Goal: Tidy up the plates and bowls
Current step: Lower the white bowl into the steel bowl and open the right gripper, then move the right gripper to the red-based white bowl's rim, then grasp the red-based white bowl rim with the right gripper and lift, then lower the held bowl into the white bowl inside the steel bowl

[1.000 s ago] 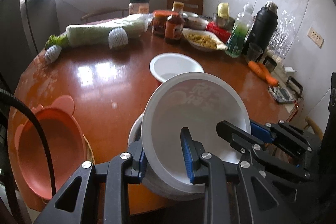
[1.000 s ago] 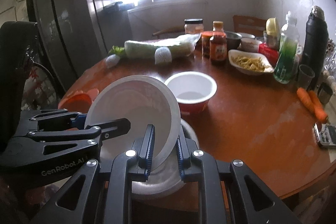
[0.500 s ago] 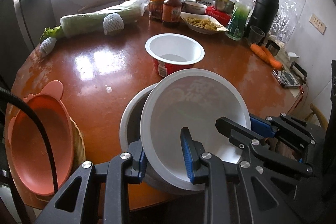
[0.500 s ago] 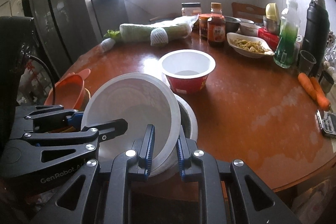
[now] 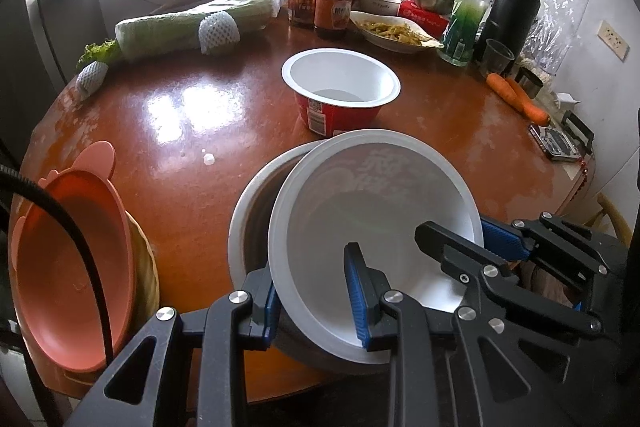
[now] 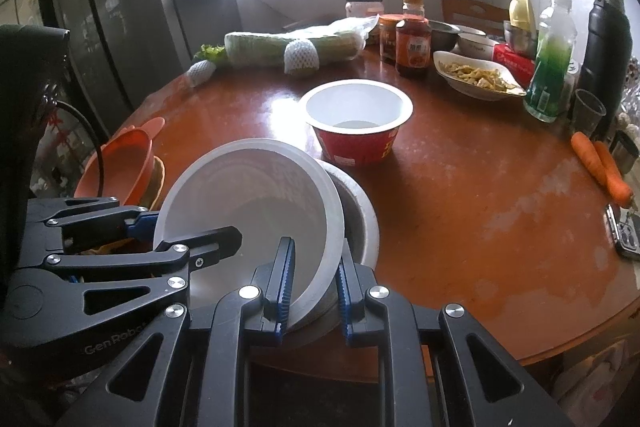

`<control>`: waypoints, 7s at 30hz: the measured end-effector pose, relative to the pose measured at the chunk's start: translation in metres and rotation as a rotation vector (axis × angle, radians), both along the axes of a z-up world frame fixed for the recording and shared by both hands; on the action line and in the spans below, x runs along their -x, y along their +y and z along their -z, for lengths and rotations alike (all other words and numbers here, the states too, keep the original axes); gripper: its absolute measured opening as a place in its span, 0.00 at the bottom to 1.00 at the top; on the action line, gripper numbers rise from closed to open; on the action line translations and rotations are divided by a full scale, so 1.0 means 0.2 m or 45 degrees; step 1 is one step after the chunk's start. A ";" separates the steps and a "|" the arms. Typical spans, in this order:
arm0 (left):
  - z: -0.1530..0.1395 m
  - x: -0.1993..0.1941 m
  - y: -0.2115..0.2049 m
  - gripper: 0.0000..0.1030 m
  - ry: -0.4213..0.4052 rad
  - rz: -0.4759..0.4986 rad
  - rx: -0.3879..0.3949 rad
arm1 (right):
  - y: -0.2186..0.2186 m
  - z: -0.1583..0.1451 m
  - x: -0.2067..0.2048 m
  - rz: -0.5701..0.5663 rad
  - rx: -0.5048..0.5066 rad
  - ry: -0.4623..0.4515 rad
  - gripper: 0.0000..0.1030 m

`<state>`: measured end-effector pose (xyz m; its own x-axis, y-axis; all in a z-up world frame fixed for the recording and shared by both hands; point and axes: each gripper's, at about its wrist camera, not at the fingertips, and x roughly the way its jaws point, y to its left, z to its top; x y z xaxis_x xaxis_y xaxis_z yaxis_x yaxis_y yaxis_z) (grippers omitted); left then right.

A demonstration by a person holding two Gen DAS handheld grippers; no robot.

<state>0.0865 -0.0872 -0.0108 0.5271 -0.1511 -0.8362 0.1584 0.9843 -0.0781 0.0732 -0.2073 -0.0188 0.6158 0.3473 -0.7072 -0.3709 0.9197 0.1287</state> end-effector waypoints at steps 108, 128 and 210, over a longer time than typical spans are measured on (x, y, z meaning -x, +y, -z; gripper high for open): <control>0.06 -0.83 0.02 0.37 0.069 -0.156 0.112 | -0.09 0.04 -0.86 0.018 0.012 0.114 0.31; -0.14 -0.66 0.05 0.30 -0.083 -0.156 0.150 | -0.03 -0.17 -0.71 -0.024 -0.013 -0.012 0.22; -0.11 -0.03 0.02 0.30 -0.103 -0.049 0.056 | -0.01 -0.15 0.00 -0.016 0.000 -0.083 0.22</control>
<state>0.0919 -0.0832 0.0104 0.5987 -0.1655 -0.7837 0.1281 0.9856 -0.1102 0.0728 -0.2102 0.0104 0.6561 0.3553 -0.6658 -0.3901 0.9149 0.1037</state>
